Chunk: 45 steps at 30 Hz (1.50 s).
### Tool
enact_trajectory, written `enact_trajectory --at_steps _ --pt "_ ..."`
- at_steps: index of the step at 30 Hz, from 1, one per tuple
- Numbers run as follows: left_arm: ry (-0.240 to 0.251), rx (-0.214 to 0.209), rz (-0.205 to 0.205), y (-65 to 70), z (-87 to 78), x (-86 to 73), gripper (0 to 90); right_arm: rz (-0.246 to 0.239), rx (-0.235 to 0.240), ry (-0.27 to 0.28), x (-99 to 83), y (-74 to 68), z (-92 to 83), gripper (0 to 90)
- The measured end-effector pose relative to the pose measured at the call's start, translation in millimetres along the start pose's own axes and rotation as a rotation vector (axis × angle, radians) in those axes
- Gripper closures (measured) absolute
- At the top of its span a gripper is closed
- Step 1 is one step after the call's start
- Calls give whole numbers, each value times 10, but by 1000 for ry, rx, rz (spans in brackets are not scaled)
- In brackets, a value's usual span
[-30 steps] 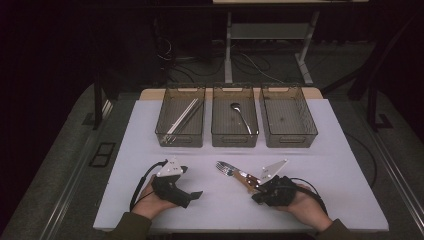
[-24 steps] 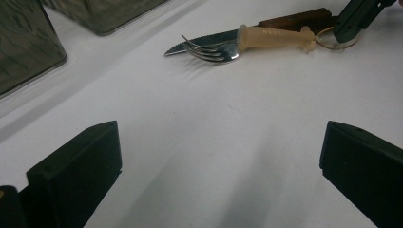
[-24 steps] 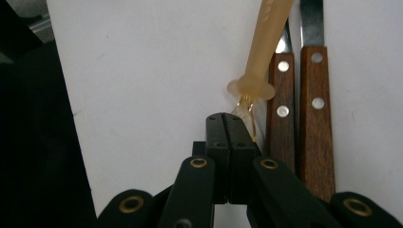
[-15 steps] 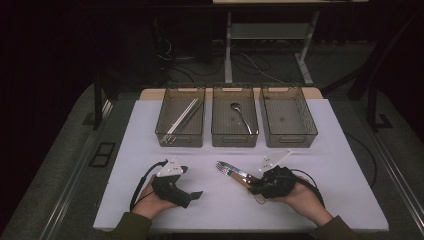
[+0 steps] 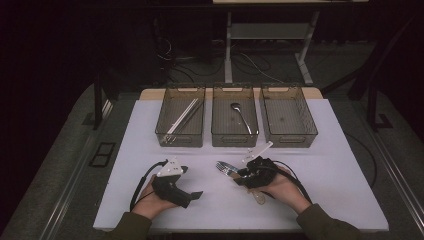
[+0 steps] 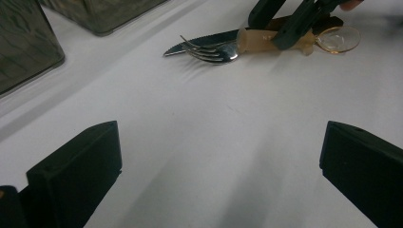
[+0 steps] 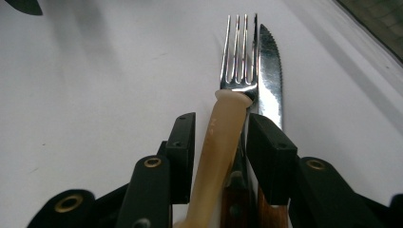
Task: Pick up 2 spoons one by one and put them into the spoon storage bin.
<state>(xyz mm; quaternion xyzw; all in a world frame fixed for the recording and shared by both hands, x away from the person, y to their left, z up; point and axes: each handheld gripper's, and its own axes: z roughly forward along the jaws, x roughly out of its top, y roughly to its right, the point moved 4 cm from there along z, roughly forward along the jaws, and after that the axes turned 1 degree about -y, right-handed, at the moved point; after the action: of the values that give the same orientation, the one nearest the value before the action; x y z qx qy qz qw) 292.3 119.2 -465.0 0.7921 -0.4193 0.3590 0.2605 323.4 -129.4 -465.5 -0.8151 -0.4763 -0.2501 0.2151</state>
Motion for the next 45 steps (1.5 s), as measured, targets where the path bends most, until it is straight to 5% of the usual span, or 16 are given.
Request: enact_trajectory --at_steps 8,17,45 --pt "-1 -2 0 2 4 1 0 -51 -57 -29 -7 -29 78 671" --pt "0 -3 2 4 2 2 0 -42 -42 -20 -8 -40 59 723" --pt "6 -11 11 8 -2 1 0 92 25 198 107 116 -372 731"
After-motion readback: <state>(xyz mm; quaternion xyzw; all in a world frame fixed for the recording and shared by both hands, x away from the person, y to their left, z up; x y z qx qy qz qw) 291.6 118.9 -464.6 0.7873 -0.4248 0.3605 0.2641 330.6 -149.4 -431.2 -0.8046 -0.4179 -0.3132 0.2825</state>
